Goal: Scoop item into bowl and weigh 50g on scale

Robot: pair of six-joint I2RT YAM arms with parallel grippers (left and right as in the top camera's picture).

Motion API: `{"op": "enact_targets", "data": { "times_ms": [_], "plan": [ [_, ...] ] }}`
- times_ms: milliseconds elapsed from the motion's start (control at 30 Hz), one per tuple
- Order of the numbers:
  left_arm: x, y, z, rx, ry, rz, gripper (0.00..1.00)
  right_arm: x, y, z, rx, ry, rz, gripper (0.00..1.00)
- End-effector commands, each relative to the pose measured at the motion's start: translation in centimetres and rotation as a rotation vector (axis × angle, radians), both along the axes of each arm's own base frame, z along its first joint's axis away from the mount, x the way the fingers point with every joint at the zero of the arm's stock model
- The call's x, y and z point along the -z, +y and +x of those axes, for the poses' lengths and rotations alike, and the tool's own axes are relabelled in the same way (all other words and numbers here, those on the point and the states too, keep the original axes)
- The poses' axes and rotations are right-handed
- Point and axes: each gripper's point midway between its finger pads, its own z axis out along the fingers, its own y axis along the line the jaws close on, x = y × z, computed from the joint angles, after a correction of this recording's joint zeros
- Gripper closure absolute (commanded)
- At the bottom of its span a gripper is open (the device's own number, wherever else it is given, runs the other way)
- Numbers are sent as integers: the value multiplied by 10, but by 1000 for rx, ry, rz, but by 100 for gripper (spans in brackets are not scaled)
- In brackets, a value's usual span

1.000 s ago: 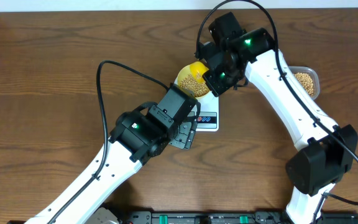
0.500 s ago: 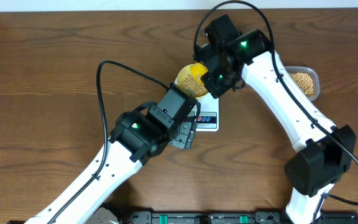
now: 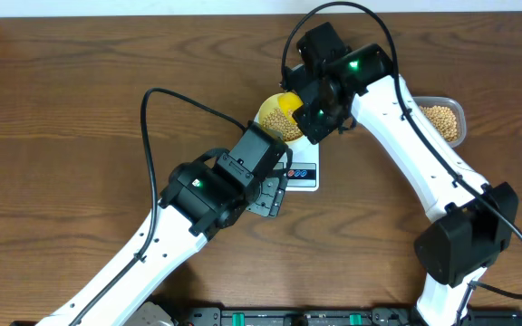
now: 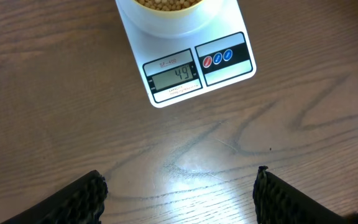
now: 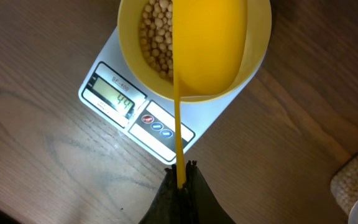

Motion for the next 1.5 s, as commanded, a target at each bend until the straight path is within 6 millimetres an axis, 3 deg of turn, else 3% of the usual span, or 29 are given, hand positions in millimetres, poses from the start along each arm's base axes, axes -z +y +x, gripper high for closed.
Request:
{"op": "enact_targets", "data": {
  "times_ms": [0, 1467],
  "plan": [
    [-5, -2, 3, 5, -11, -6, 22, -21, 1, 1, -14, -61, 7, 99],
    [-5, -2, 3, 5, -11, -6, 22, -22, 2, -1, -45, -85, -26, 99]
  ]
}}
